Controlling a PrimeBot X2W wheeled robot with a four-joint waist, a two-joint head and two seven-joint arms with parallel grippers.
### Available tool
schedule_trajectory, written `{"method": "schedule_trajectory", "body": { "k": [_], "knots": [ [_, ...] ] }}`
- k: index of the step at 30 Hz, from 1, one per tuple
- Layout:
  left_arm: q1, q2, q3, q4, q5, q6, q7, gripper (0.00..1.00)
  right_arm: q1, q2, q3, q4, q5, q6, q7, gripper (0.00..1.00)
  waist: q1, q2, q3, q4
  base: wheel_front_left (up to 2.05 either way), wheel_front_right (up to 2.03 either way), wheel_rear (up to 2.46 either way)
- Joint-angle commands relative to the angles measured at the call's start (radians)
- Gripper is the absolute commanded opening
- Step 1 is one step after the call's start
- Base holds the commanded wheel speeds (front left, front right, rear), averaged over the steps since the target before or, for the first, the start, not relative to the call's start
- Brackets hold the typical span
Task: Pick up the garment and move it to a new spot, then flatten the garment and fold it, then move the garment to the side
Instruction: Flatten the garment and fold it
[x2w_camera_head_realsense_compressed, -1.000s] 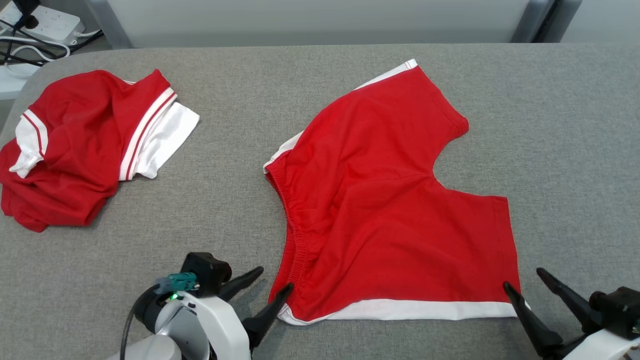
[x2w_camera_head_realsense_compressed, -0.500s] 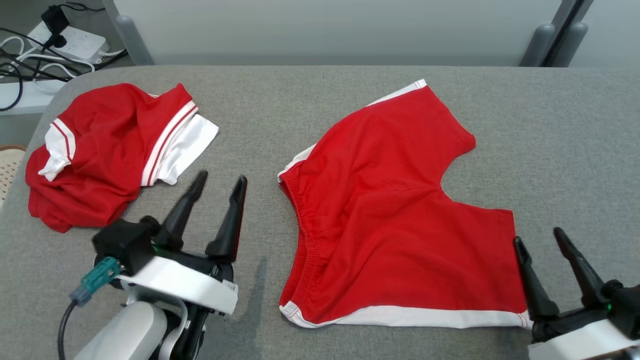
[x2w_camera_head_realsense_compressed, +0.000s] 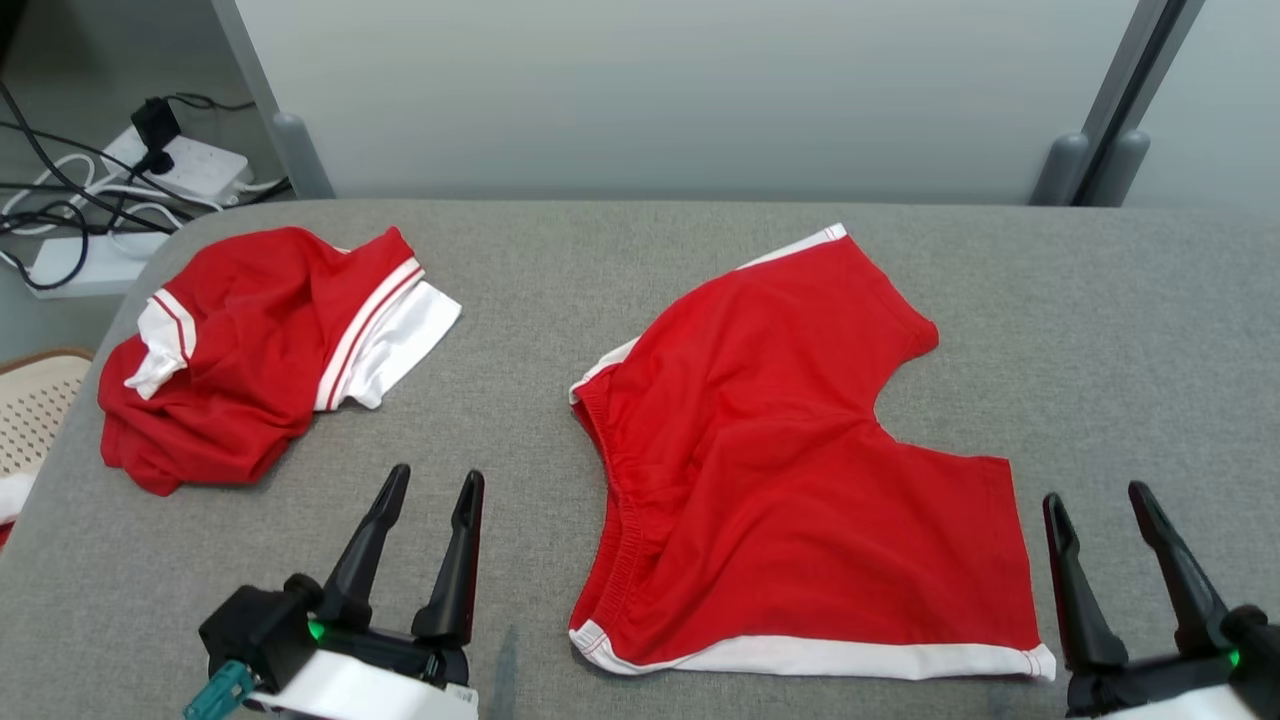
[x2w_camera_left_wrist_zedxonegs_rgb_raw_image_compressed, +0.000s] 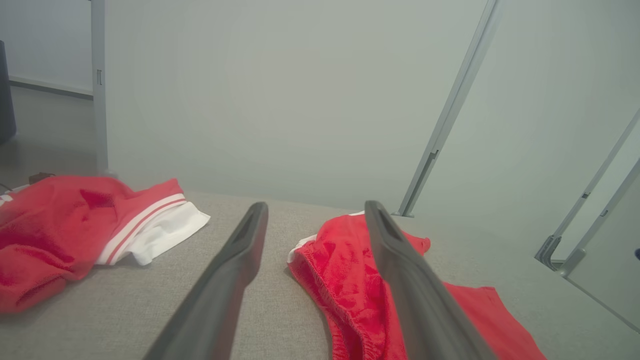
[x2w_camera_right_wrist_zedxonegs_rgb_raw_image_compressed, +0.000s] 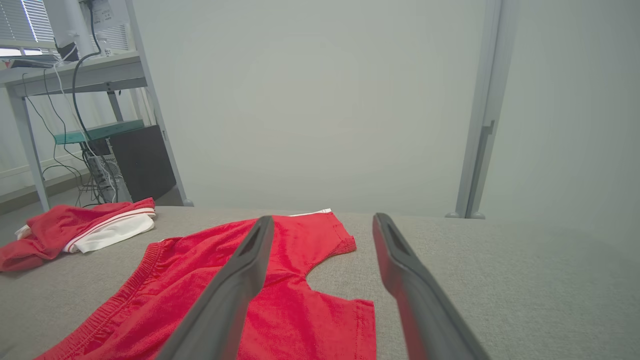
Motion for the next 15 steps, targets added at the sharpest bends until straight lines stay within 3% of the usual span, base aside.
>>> {"method": "schedule_trajectory", "body": {
  "k": [1, 6, 15],
  "knots": [
    [-0.01, -0.005, 0.052, -0.013, 0.019, -0.016, -0.006, 1.0, 0.004, -0.012, 0.012, -0.038, -0.012, 0.0, -0.013, 1.0, 0.0, -0.0001, -0.019, 0.002, 0.0, 0.0, 0.0],
    [0.043, -0.051, 0.106, 0.003, 0.07, -0.05, -0.006, 1.0, 0.072, 0.006, 0.0, -0.049, 0.0, 0.0, -0.013, 1.0, 0.0, -0.0001, -0.05, -0.001, 0.0, 0.0, 0.0],
    [0.082, -0.06, 0.125, 0.024, 0.252, -0.069, -0.006, 1.0, 0.123, 0.017, 0.009, -0.031, 0.016, 0.0, -0.013, 1.0, 0.0, -0.0001, -0.058, -0.004, 0.0, 0.0, 0.0]
  ]
}}
